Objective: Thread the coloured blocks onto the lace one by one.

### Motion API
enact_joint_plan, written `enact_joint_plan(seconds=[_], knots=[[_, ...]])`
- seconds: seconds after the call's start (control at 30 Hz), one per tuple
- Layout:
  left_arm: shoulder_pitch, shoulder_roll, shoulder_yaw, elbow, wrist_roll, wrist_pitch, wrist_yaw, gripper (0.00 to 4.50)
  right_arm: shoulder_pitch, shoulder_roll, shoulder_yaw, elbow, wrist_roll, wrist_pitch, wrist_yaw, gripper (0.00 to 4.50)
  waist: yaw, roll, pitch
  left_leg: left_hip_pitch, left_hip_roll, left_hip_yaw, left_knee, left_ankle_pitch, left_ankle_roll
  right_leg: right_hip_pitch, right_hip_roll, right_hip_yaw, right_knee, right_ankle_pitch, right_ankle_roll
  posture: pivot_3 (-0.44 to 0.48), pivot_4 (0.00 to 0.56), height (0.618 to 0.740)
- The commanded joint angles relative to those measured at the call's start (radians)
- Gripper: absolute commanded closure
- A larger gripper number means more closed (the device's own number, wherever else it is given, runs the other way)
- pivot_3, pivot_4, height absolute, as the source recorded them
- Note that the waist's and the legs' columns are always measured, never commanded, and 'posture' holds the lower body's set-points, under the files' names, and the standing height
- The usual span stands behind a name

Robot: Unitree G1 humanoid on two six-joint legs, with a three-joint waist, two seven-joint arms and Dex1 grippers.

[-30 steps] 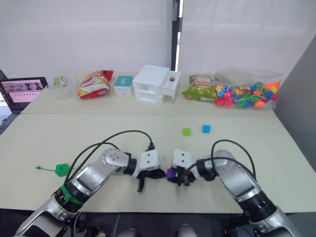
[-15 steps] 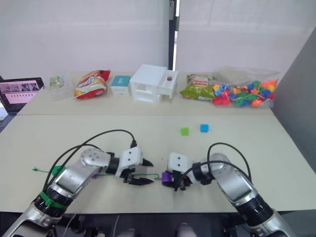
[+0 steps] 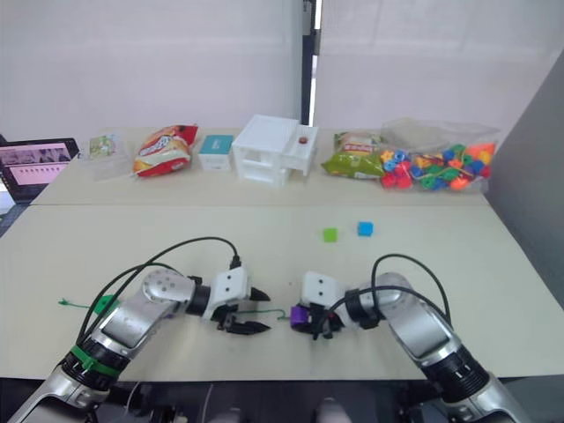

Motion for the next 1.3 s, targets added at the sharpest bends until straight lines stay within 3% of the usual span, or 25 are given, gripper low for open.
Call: enact_joint_plan(seconds=[0.03, 0.23, 0.27, 0.63, 0.87, 0.9, 0.97, 1.17, 1.3], knots=[[0.012, -0.01, -0.018, 0.006, 0.008, -0.009, -0.004, 2.32, 0.003, -0.021, -0.014, -0.021, 0.007, -0.005, 0.001, 3.3, 0.001, 0.0, 0.0, 0.0, 0.0, 0.0, 0.0, 0.0, 0.0, 0.0, 0.0, 0.0, 0.0, 0.0, 0.0, 0.0, 0.15, 0.74], [0.015, -0.026, -0.024, -0.009, 0.005, 0.004, -0.001, 4.33, 0.007, -0.026, -0.011, -0.026, 0.007, 0.005, -0.007, 3.3, 0.004, 0.0, 0.0, 0.0, 0.0, 0.0, 0.0, 0.0, 0.0, 0.0, 0.0, 0.0, 0.0, 0.0, 0.0, 0.0, 0.15, 0.74], [0.015, -0.028, -0.024, -0.013, 0.003, 0.008, -0.001, 4.45, 0.008, -0.025, -0.011, -0.027, 0.007, 0.006, -0.009, 3.3, 0.004, 0.0, 0.0, 0.0, 0.0, 0.0, 0.0, 0.0, 0.0, 0.0, 0.0, 0.0, 0.0, 0.0, 0.0, 0.0, 0.15, 0.74], [0.011, -0.056, -0.023, -0.055, -0.013, 0.054, 0.007, 4.45, 0.01, -0.024, -0.006, -0.028, 0.004, 0.014, -0.017, 3.3, 0.004, 0.0, 0.0, 0.0, 0.0, 0.0, 0.0, 0.0, 0.0, 0.0, 0.0, 0.0, 0.0, 0.0, 0.0, 0.0, 0.15, 0.74], [0.004, -0.025, 0.0, -0.056, 0.001, 0.065, 0.017, 4.45, 0.01, -0.026, -0.006, -0.027, 0.003, 0.014, -0.018, 3.3, 0.004, 0.0, 0.0, 0.0, 0.0, 0.0, 0.0, 0.0, 0.0, 0.0, 0.0, 0.0, 0.0, 0.0, 0.0, 0.0, 0.15, 0.74], [0.002, -0.019, 0.006, -0.059, -0.009, 0.069, 0.01, 4.05, 0.01, -0.026, -0.005, -0.027, 0.003, 0.014, -0.018, 3.3, 0.004, 0.0, 0.0, 0.0, 0.0, 0.0, 0.0, 0.0, 0.0, 0.0, 0.0, 0.0, 0.0, 0.0, 0.0, 0.0, 0.15, 0.74], [-0.002, -0.007, 0.008, -0.062, -0.003, 0.058, 0.009, 3.71, 0.009, -0.026, -0.005, -0.026, 0.003, 0.014, -0.019, 3.3, 0.004, 0.0, 0.0, 0.0, 0.0, 0.0, 0.0, 0.0, 0.0, 0.0, 0.0, 0.0, 0.0, 0.0, 0.0, 0.0, 0.15, 0.74], [-0.014, -0.011, -0.007, -0.075, -0.004, 0.053, 0.012, 1.71, 0.01, -0.026, -0.006, -0.026, 0.002, 0.015, -0.023, 3.3, 0.004, 0.0, 0.0, 0.0, 0.0, 0.0, 0.0, 0.0, 0.0, 0.0, 0.0, 0.0, 0.0, 0.0, 0.0, 0.0, 0.15, 0.74], [-0.008, -0.043, -0.011, -0.088, -0.019, 0.067, 0.023, 1.71, 0.013, -0.029, -0.006, -0.029, 0.001, 0.017, -0.024, 3.3, 0.004, 0.0, 0.0, 0.0, 0.0, 0.0, 0.0, 0.0, 0.0, 0.0, 0.0, 0.0, 0.0, 0.0, 0.0, 0.0, 0.15, 0.74]])
